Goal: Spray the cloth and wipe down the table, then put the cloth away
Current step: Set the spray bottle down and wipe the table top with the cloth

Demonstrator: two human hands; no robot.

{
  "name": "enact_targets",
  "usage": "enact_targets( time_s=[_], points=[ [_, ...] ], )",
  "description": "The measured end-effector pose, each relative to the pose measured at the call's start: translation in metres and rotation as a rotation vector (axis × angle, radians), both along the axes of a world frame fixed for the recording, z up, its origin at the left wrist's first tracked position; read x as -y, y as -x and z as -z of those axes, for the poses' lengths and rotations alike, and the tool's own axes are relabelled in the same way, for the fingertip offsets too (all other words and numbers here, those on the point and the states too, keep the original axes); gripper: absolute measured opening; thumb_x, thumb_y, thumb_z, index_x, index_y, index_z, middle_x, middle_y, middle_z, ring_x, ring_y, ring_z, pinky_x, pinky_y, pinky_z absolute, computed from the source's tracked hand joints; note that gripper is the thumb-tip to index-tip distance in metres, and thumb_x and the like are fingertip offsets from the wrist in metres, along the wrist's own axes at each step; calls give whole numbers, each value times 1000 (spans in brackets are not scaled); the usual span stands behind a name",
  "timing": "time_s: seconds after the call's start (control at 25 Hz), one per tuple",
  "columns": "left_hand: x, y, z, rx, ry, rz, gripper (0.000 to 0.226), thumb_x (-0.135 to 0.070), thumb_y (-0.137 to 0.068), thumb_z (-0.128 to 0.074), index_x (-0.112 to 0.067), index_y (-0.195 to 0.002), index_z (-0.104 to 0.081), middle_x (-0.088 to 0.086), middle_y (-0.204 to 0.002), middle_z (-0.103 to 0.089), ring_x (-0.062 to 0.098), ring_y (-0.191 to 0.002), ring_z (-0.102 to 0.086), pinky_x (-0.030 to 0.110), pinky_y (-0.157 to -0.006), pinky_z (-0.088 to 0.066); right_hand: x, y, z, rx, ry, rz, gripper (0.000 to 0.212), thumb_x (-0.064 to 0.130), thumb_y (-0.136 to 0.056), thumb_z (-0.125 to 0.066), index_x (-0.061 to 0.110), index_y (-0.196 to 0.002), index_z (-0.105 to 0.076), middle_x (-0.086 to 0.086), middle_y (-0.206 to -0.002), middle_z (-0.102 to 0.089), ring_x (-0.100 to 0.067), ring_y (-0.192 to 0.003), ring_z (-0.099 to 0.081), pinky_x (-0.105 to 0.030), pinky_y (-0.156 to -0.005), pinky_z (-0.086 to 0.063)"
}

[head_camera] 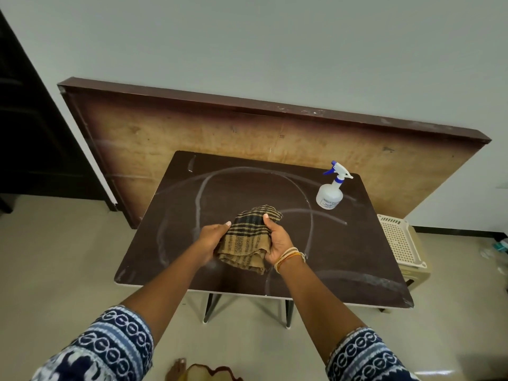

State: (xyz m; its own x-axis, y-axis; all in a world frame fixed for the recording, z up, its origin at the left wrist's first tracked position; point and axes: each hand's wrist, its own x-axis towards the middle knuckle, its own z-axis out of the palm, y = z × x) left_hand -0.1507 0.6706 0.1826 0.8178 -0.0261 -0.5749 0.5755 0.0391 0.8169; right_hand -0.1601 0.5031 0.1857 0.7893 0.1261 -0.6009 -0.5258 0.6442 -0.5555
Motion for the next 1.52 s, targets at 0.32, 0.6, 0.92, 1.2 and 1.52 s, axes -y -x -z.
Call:
enact_targets(
  time_s=[0.32, 0.6, 0.92, 1.2, 1.52],
  points=[
    [-125, -48, 45, -23, -285, 225, 26, -34, -101, -43, -16, -100, -62, 5, -78, -62, 18, -63, -57, 26, -61, -41, -84, -75, 40, -41, 629, -10, 33, 19, -96, -57, 2, -124, -58, -13, -119, -65, -32, -110, -62, -47, -99, -48],
    [-218, -73, 100, 245, -895, 226, 20, -18, -96, -51, -11, -105, -68, 16, -111, -64, 34, -101, -60, 39, -86, -49, -121, -104, 28, 94, 1657, -323, 28, 6, -92, -41, 6, -119, -47, -21, -113, -62, -44, -101, -60, -45, -78, -47],
    [-256, -54, 151, 398, -1186, 704, 60, -33, -100, -46, -21, -153, -21, 2, -163, -12, 24, -148, -21, 40, -111, -36, -171, -82, 115, 240, 1906, -838, 59, 56, -83, -54, 13, -125, -54, -11, -135, -52, -33, -129, -44, -53, -111, -31],
    [-284, -73, 171, 17, -558, 188, 72, -32, -90, -65, -13, -149, -29, 14, -142, -50, 34, -129, -50, 48, -108, -41, -176, -74, 166, 449, 1991, -824, 62, 61, -96, -25, 39, -153, -13, -6, -163, -8, -30, -150, -6, -51, -120, -12],
    [-291, -54, 179, -130, -123, -123, 28, -21, -96, -57, -12, -120, -67, 11, -106, -71, 16, -80, -65, 24, -65, -52, -261, -23, 183, 1190, 1825, -1167, 57, 57, -96, -31, 43, -150, -20, -5, -162, -16, -30, -148, -16, -51, -119, -13]
  ],
)
